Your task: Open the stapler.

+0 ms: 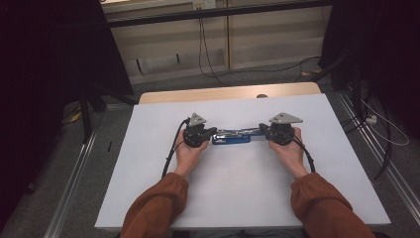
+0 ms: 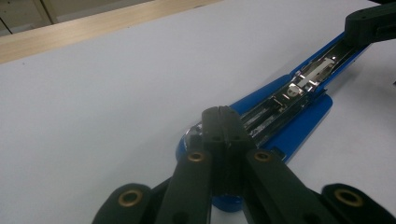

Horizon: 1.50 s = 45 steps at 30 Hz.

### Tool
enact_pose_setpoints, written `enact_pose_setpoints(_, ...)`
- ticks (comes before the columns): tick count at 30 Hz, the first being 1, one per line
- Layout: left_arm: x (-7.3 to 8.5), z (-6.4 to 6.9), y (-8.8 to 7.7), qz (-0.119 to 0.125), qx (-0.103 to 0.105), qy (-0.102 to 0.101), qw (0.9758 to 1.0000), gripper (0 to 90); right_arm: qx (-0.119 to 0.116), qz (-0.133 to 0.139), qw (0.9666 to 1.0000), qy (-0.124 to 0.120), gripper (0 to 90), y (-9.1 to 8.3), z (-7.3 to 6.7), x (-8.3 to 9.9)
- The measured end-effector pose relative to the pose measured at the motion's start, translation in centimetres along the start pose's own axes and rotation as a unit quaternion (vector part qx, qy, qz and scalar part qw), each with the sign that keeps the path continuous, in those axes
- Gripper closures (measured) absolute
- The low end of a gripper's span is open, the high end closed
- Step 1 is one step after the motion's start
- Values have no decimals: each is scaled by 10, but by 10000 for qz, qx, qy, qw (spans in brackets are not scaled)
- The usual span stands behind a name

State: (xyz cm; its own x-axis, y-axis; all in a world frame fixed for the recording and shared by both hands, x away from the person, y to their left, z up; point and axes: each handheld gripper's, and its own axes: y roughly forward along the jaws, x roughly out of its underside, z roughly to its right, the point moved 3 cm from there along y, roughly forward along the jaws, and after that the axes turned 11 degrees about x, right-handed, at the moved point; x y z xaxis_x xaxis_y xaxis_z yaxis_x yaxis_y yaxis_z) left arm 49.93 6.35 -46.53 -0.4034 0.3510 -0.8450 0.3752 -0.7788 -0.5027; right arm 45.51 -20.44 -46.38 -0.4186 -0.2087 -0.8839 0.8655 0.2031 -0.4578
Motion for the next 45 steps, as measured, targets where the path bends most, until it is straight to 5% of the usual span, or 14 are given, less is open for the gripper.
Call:
enact_pose_setpoints(15,-6,4,-3,143,-18,76,9999,900,-85,155,9998,104,862,-1,0,-2)
enact_pose_setpoints(23,-12,10,-5,393,-118,22,9992,649,-111,266,9993,219,767,-3,1,-5)
enact_pose_setpoints(28,-13,11,-9,429,-73,-87,9990,499,-190,337,9988,289,572,-9,5,-9)
enact_pose_setpoints(38,-11,7,-11,124,-397,24,9991,110,-206,463,9975,488,131,-18,19,-6)
enact_pose_setpoints(45,-8,12,-24,210,-185,-28,9996,42,-264,495,9970,542,59,-26,26,-2)
